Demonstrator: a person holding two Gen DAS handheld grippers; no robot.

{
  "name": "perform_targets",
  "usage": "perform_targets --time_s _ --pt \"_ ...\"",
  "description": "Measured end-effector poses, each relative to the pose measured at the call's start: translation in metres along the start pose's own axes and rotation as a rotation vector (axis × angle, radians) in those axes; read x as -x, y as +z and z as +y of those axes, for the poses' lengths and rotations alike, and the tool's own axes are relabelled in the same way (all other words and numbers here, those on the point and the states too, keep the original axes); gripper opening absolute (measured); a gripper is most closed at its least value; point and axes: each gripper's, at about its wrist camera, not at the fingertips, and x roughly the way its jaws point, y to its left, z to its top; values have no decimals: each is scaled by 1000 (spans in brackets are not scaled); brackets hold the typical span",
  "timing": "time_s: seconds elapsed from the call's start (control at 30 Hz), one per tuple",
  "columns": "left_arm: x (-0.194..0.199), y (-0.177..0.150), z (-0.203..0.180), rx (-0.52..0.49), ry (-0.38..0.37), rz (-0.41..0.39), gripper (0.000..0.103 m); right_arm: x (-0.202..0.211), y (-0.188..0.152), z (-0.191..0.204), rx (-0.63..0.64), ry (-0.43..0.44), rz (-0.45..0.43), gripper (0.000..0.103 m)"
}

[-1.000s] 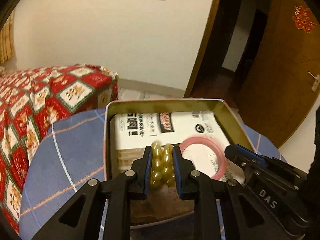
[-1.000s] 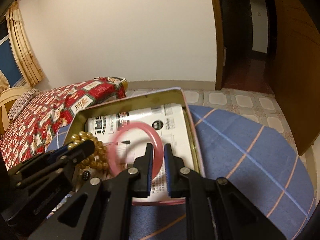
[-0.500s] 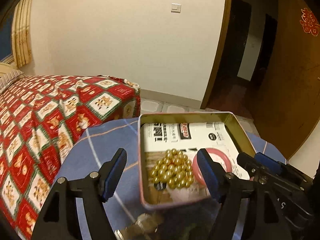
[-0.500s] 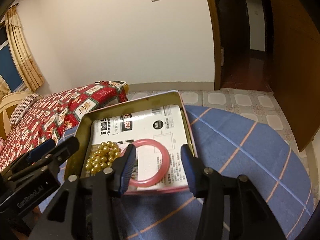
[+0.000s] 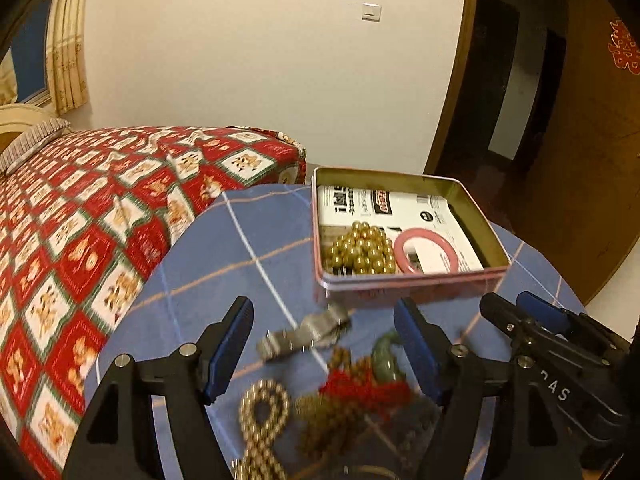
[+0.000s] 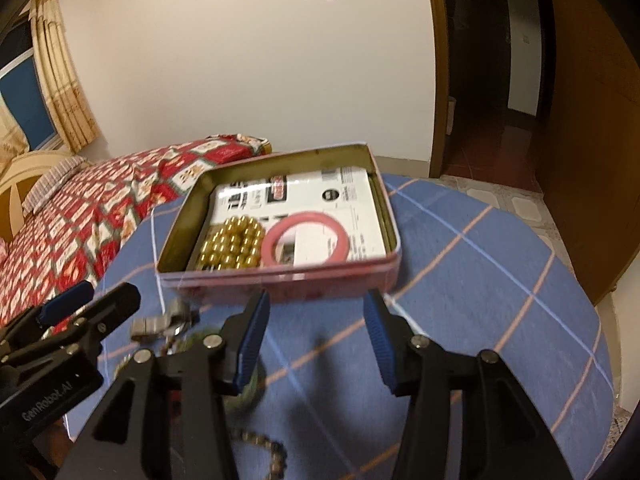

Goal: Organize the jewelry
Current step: 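Withdraw both grippers from the tin back toward the jewelry pile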

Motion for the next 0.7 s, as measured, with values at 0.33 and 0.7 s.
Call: perform_targets --time_s 0.33,0.7 --pt "20 -30 -1 -14 48 18 73 19 -24 7 28 4 2 53" --pt "34 -43 -1 -28 112 18 73 37 -37 11 45 1 -11 53"
